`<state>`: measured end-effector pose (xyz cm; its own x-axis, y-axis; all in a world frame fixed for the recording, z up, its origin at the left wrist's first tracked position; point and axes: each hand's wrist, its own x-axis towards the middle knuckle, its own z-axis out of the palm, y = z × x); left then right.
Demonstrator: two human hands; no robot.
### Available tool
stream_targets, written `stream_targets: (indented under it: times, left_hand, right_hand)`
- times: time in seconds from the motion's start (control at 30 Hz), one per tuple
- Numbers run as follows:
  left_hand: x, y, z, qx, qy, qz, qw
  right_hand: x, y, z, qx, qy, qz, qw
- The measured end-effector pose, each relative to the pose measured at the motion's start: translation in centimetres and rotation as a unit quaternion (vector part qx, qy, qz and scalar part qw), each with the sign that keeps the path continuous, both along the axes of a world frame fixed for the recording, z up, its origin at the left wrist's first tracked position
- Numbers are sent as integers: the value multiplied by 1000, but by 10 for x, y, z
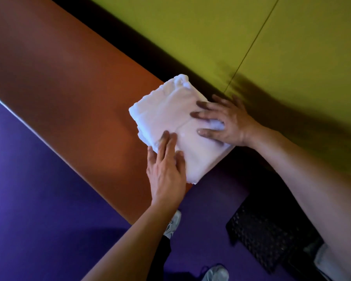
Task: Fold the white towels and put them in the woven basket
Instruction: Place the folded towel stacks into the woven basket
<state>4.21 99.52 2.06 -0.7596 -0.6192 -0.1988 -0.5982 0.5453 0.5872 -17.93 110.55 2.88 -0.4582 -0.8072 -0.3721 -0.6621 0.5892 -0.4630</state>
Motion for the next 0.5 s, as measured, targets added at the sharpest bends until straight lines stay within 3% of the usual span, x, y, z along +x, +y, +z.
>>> stream_targets:
  times: [0.1,0.2,0.33,0.5]
  left_hand:
    - [-10,-4,-9,23,-11,-12,1000]
    - [-8,-6,-11,-2,-5,8,1000]
    - [-7,2,-12,23,31,35,999]
    - [-15,5,-4,223,56,105,968]
  right_hand:
    - [-1,-2,-10,25,-67,-30,997]
    - [8,-5,-16,-34,-190,-98,976]
    - [8,-8,-27,-41,-216,-98,971]
    - [-1,-13,-32,-42,-240,-95,965]
